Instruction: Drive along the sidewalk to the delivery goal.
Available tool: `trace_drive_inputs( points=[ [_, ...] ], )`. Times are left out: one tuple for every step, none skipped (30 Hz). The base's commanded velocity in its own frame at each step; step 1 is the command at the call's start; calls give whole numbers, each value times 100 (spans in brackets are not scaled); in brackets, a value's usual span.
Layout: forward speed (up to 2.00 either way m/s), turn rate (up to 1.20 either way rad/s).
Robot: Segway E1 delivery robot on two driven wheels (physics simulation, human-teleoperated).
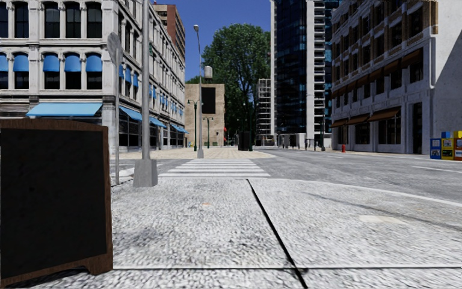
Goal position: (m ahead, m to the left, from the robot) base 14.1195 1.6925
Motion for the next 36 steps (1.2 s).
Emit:
trace_drive_inputs(
  points=[
    [200, 28],
    [200, 28],
    [200, 28],
    [200, 28],
    [200, 28],
    [200, 28],
    [200, 28],
    [200, 25],
    [200, 0],
    [200, 0],
    [200, 0],
    [200, 0],
    [200, 0],
    [200, 0],
    [200, 0],
    [200, 0],
    [200, 0],
    [200, 0],
    [200, 0],
    [200, 0],
    [200, 0],
    [200, 0],
    [200, 0],
    [200, 0],
    [200, 0],
    [200, 0],
    [200, 0],
    [200, 0],
    [200, 0],
    [200, 0],
    [200, 0],
    [200, 0],
    [200, 0],
    [200, 0],
    [200, 0],
    [200, 0]
  ],
)
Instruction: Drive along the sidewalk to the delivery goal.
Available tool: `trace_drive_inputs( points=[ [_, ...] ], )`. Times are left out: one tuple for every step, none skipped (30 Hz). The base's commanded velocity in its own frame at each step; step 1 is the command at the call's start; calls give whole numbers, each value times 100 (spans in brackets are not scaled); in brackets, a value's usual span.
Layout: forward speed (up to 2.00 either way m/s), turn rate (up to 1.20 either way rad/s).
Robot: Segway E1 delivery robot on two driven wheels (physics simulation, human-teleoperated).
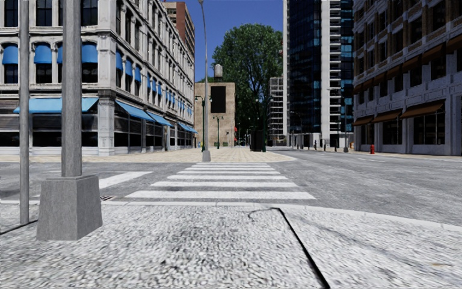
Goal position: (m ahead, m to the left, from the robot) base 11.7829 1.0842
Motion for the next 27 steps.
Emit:
trace_drive_inputs(
  points=[
    [200, 0],
    [200, 0],
    [200, 0],
    [200, 0],
    [200, 0],
    [200, 0],
    [200, 0],
    [200, 0],
    [200, 0],
    [200, 0],
    [200, 0],
    [200, 0],
    [200, 0],
    [200, 0],
    [200, 0],
    [200, 0],
    [200, 0],
    [200, 0],
    [200, 0],
    [200, 0],
    [200, 0],
    [200, 0],
    [200, 0],
    [200, 0],
    [200, 0],
    [200, 0],
    [200, 0]
  ],
)
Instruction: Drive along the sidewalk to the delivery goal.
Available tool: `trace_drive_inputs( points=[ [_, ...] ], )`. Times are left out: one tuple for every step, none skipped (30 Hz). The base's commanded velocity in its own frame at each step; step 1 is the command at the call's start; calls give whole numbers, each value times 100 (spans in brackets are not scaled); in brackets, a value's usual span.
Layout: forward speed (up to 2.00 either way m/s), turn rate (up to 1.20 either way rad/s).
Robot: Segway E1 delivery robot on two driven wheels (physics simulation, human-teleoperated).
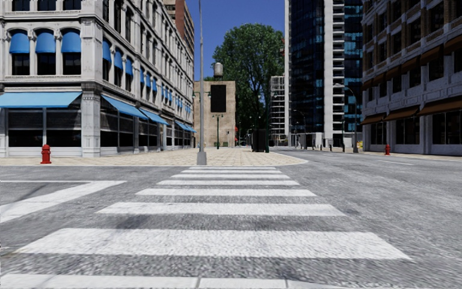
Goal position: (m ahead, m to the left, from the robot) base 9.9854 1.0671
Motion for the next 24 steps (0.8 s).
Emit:
trace_drive_inputs(
  points=[
    [200, 0],
    [200, 0],
    [200, 0],
    [200, 0],
    [200, 0],
    [194, 0],
    [174, 0],
    [157, 0],
    [145, 0],
    [142, 0],
    [142, 0],
    [141, 0],
    [141, 0],
    [141, 0],
    [141, 0],
    [141, 0],
    [141, 0],
    [141, 0],
    [141, 0],
    [141, 0],
    [141, 0],
    [141, 0],
    [141, 0],
    [141, 0]
  ],
)
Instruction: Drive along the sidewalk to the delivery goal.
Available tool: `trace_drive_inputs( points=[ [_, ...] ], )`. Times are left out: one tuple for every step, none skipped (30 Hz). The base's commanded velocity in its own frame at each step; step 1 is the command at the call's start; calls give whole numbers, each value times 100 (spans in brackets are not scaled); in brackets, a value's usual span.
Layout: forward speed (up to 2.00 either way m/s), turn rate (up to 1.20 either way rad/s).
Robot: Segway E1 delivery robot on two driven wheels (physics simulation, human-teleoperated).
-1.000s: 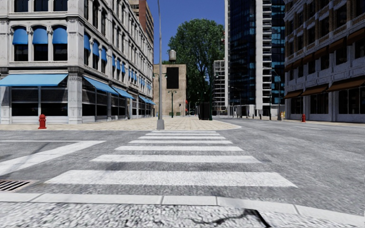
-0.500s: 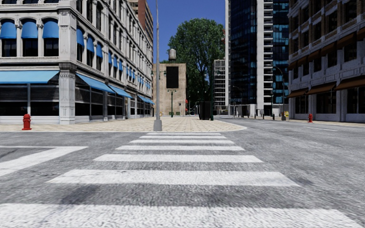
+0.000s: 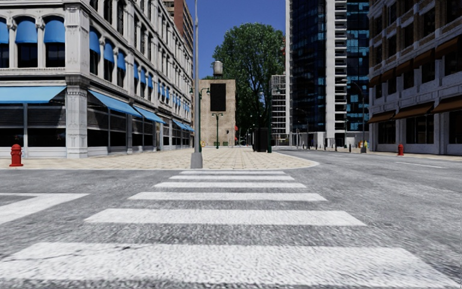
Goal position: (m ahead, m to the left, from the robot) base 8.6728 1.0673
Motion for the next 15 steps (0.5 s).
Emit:
trace_drive_inputs(
  points=[
    [141, 0],
    [142, 0],
    [142, 0],
    [142, 0],
    [142, 0],
    [143, 0],
    [143, 0],
    [144, 0],
    [144, 0],
    [144, 0],
    [144, 0],
    [144, 0],
    [144, 0],
    [144, 0],
    [144, 0]
  ],
)
